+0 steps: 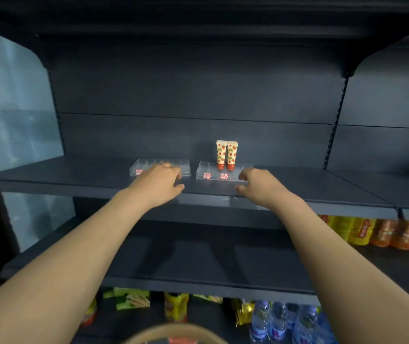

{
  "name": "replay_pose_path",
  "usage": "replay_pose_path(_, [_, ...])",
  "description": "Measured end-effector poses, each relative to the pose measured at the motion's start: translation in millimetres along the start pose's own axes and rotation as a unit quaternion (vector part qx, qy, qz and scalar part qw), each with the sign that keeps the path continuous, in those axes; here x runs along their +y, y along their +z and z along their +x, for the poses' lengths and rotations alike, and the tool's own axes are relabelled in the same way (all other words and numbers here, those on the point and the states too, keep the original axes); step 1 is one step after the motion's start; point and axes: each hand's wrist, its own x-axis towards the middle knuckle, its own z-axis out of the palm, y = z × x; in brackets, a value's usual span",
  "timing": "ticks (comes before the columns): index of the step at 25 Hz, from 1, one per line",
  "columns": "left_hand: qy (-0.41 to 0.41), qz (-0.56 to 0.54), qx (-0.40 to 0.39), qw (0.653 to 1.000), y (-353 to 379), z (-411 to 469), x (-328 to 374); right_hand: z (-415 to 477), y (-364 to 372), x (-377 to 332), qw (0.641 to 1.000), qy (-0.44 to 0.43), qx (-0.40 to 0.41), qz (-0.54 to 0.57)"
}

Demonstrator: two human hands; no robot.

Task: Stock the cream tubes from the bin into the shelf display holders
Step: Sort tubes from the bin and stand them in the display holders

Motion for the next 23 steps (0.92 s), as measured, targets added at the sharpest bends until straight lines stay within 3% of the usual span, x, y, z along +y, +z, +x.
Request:
replay_pose_path(4, [-0.024, -0.024, 0.016, 0.999, -7.7, -67.8, 23.0, -59.0, 5.6, -16.0, 1.0, -0.024, -0.004, 0.011])
replay_pose_path(10, [-0.05, -0.054, -0.045, 0.996, 9.7, -162.8, 30.6, -134.3, 46.6, -24.4, 0.996, -0.025, -0.081, 0.017])
replay_pose_path(23, [-0.009, -0.113, -0.227, 0.967, 189.9, -248.1, -46.0, -201.4, 252.8, -49.9, 0.965, 0.085, -0.25, -0.002])
